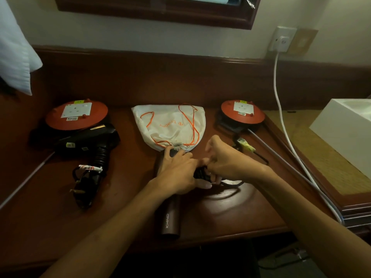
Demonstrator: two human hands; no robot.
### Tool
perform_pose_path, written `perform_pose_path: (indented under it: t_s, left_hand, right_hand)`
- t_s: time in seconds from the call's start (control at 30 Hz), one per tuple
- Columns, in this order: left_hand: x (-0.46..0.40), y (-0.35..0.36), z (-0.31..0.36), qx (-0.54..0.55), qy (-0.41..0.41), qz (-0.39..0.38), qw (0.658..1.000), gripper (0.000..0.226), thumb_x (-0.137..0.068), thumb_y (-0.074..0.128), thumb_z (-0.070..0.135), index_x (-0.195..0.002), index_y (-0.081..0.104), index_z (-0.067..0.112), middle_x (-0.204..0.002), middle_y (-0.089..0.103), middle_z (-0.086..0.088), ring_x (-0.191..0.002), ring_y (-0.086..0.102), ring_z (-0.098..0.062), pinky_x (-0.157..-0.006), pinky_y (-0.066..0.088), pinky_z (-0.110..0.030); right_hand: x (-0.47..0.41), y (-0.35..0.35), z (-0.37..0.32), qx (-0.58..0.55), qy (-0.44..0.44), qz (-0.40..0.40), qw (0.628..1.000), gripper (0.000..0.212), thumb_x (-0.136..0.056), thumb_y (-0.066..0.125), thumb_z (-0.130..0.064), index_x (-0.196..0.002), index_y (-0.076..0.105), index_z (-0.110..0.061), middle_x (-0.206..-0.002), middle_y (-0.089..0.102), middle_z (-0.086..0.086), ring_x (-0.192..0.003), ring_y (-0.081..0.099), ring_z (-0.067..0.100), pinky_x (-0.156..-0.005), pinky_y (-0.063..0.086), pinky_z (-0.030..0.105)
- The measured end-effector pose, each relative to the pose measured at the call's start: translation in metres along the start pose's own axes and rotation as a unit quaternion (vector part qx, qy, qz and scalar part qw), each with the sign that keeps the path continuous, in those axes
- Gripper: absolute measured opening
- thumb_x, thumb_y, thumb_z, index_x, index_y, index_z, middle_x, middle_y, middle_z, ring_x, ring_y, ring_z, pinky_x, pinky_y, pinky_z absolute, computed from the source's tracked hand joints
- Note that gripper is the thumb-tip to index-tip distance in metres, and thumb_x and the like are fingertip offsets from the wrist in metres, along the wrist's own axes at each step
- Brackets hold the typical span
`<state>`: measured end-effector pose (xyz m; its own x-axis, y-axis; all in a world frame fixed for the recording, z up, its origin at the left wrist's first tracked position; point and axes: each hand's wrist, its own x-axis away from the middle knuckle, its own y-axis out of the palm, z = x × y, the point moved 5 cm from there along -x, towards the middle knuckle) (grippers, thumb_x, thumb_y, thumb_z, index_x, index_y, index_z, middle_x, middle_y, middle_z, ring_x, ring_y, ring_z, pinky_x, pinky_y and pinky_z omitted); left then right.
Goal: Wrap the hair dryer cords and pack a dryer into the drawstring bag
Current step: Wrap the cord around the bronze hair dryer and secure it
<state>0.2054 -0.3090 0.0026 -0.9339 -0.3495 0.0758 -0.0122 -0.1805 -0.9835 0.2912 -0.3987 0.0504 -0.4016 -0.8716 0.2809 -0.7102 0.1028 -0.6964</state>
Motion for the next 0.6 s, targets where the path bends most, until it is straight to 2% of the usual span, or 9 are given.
perform_pose_path:
  t_s: [0.1, 0.23, 0.27, 0.33, 0.4, 0.43, 0.47, 0.53, 0.6]
  left_hand:
    - [0.002, -0.003, -0.004, 0.045, -0.016, 0.026, 0.999, 0.057, -0.082, 0.046, 0.084, -0.128, 0.055, 0.053, -0.111, 0.052, 0.008, -0.132, 0.041, -0.017, -0.117, 0.01, -0.056]
    - [0.007, -0.009, -0.018, 0.096, -0.038, 0.1, 0.99, 0.054, -0.083, 0.05, 0.08, -0.131, 0.054, 0.054, -0.13, 0.059, 0.014, -0.133, 0.043, -0.012, -0.114, 0.015, -0.051]
    - [0.008, -0.013, -0.022, 0.116, -0.039, 0.115, 0.986, 0.05, -0.085, 0.054, 0.076, -0.129, 0.055, 0.054, -0.128, 0.061, 0.015, -0.131, 0.045, -0.012, -0.113, 0.016, -0.051]
    - [0.011, -0.021, -0.032, 0.174, -0.042, 0.13, 0.975, 0.042, -0.085, 0.062, 0.069, -0.125, 0.058, 0.057, -0.118, 0.063, 0.022, -0.126, 0.05, -0.012, -0.114, 0.022, -0.051]
    - [0.014, -0.023, -0.043, 0.238, -0.039, 0.122, 0.963, 0.043, -0.078, 0.068, 0.069, -0.121, 0.061, 0.06, -0.1, 0.06, 0.037, -0.121, 0.053, -0.009, -0.113, 0.029, -0.053]
    - [0.016, -0.022, -0.047, 0.267, -0.03, 0.106, 0.957, 0.044, -0.074, 0.068, 0.071, -0.117, 0.06, 0.065, -0.094, 0.058, 0.042, -0.118, 0.056, -0.007, -0.113, 0.033, -0.054]
    - [0.018, -0.021, -0.05, 0.286, -0.016, 0.093, 0.954, 0.047, -0.07, 0.067, 0.074, -0.116, 0.058, 0.068, -0.093, 0.059, 0.044, -0.115, 0.058, -0.006, -0.112, 0.036, -0.053]
    - [0.022, -0.02, -0.053, 0.298, 0.007, 0.089, 0.95, 0.046, -0.066, 0.065, 0.076, -0.111, 0.056, 0.074, -0.098, 0.061, 0.04, -0.109, 0.061, -0.002, -0.111, 0.037, -0.052]
    - [0.025, -0.02, -0.055, 0.317, 0.009, 0.085, 0.944, 0.045, -0.067, 0.063, 0.075, -0.112, 0.061, 0.068, -0.096, 0.066, 0.034, -0.104, 0.062, 0.001, -0.111, 0.038, -0.049]
  right_hand:
    - [0.009, -0.004, -0.006, 0.048, -0.021, 0.024, 0.998, 0.035, -0.095, 0.062, -0.004, -0.116, 0.037, -0.019, -0.087, 0.072, 0.017, -0.071, 0.073, 0.036, -0.06, 0.063, 0.045]
    - [0.028, -0.008, -0.005, 0.047, -0.054, 0.054, 0.996, 0.013, -0.098, 0.062, -0.015, -0.109, 0.056, -0.017, -0.081, 0.073, 0.007, -0.058, 0.068, 0.015, -0.058, 0.061, 0.045]
    - [0.033, -0.005, -0.002, 0.035, -0.07, 0.05, 0.996, 0.01, -0.1, 0.06, -0.016, -0.11, 0.062, -0.017, -0.076, 0.073, 0.005, -0.052, 0.064, 0.01, -0.054, 0.059, 0.04]
    - [0.04, 0.002, 0.006, 0.013, -0.103, 0.063, 0.993, 0.023, -0.103, 0.056, -0.016, -0.122, 0.068, -0.022, -0.07, 0.071, -0.006, -0.051, 0.06, 0.003, -0.052, 0.05, 0.021]
    - [0.045, 0.006, 0.015, -0.01, -0.141, 0.095, 0.985, 0.035, -0.102, 0.057, -0.011, -0.131, 0.067, -0.029, -0.069, 0.066, -0.027, -0.062, 0.059, -0.008, -0.059, 0.046, 0.015]
    - [0.047, 0.009, 0.019, -0.024, -0.163, 0.101, 0.981, 0.038, -0.102, 0.057, -0.01, -0.132, 0.067, -0.031, -0.071, 0.065, -0.028, -0.066, 0.06, -0.007, -0.06, 0.045, 0.015]
    - [0.046, 0.013, 0.025, -0.037, -0.179, 0.101, 0.978, 0.04, -0.101, 0.058, -0.009, -0.131, 0.067, -0.033, -0.076, 0.068, -0.021, -0.069, 0.062, -0.001, -0.062, 0.045, 0.019]
    - [0.043, 0.02, 0.035, -0.056, -0.199, 0.104, 0.973, 0.042, -0.101, 0.06, -0.01, -0.131, 0.067, -0.037, -0.092, 0.074, -0.001, -0.08, 0.068, 0.017, -0.069, 0.054, 0.042]
    - [0.042, 0.026, 0.041, -0.064, -0.215, 0.115, 0.968, 0.042, -0.099, 0.061, -0.007, -0.131, 0.068, -0.034, -0.093, 0.072, 0.002, -0.08, 0.067, 0.02, -0.071, 0.054, 0.044]
